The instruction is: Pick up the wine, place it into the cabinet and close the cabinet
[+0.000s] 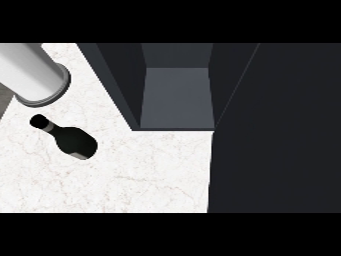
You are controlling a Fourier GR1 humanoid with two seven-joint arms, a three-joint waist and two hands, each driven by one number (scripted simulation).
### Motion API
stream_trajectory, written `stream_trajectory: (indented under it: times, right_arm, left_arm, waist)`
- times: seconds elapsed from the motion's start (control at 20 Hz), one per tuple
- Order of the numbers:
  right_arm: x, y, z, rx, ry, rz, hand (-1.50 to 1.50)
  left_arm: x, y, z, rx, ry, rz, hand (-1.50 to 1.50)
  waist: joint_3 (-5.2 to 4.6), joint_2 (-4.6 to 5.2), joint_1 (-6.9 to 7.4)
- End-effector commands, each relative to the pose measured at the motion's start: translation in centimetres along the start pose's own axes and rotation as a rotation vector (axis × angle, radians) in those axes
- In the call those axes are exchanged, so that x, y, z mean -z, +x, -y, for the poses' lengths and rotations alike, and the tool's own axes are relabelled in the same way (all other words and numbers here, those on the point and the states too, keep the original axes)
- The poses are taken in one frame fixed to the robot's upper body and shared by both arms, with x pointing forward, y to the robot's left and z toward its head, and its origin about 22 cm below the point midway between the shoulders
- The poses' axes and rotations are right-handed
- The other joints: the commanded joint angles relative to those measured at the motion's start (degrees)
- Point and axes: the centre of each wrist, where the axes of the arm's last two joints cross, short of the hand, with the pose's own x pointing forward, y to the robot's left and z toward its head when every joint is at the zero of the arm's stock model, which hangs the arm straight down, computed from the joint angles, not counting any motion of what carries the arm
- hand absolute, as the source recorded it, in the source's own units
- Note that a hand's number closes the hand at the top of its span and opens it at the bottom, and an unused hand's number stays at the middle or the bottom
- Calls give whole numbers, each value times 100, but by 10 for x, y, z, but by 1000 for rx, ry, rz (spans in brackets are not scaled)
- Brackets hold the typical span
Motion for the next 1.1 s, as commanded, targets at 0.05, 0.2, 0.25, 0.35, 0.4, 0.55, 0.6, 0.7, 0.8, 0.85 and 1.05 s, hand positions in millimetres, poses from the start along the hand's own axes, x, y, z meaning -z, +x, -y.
stream_trajectory:
  times: [0.05, 0.2, 0.25, 0.35, 0.4, 0.55, 0.6, 0.7, 0.8, 0.85, 1.05]
  right_arm:
    - [-1, 22, 2, -1, -3, 41, -150]
    - [-4, 25, -15, 7, -10, 45, -150]
    - [-16, 24, -10, 15, 2, 58, -150]
    - [-8, 27, -6, -12, 1, 60, -150]
    - [-14, 39, -7, 3, 18, 57, -150]
    - [-19, 30, -8, -3, 3, 56, -150]
    - [-28, 26, -16, -21, -5, 57, -150]
    - [-3, 40, -6, 1, -12, 70, -150]
    - [-12, 25, -4, -9, -18, 66, -150]
    - [-9, 37, 9, -7, -6, 56, -150]
    - [-8, 46, -13, -3, 8, 67, -150]
  left_arm:
    - [-10, 10, -20, 15, 40, 12, -150]
    - [-11, 14, -19, 17, 70, -2, -150]
    - [-8, 25, -35, 34, 73, 9, -150]
    - [-2, 7, -32, 35, 97, 6, -150]
    - [1, 33, -41, 55, 121, 27, -150]
    - [8, 25, -66, 59, 128, 26, -150]
    - [0, 17, -56, 69, 125, 4, -150]
    - [4, 12, -68, 57, 148, -6, -150]
    - [-5, 8, -79, 56, 142, -16, -150]
    - [-6, 9, -86, 60, 164, -31, -150]
    - [-8, -5, -102, 58, 181, -82, -150]
  waist:
    - [0, 5, 20]
    - [-1, 0, 26]
    - [2, 0, -19]
    - [1, 5, -15]
    - [1, 0, -37]
    - [3, 8, -87]
    - [3, -1, -61]
    - [-3, 11, -25]
    - [1, 7, -30]
    - [0, 10, -40]
    - [-8, 9, -46]
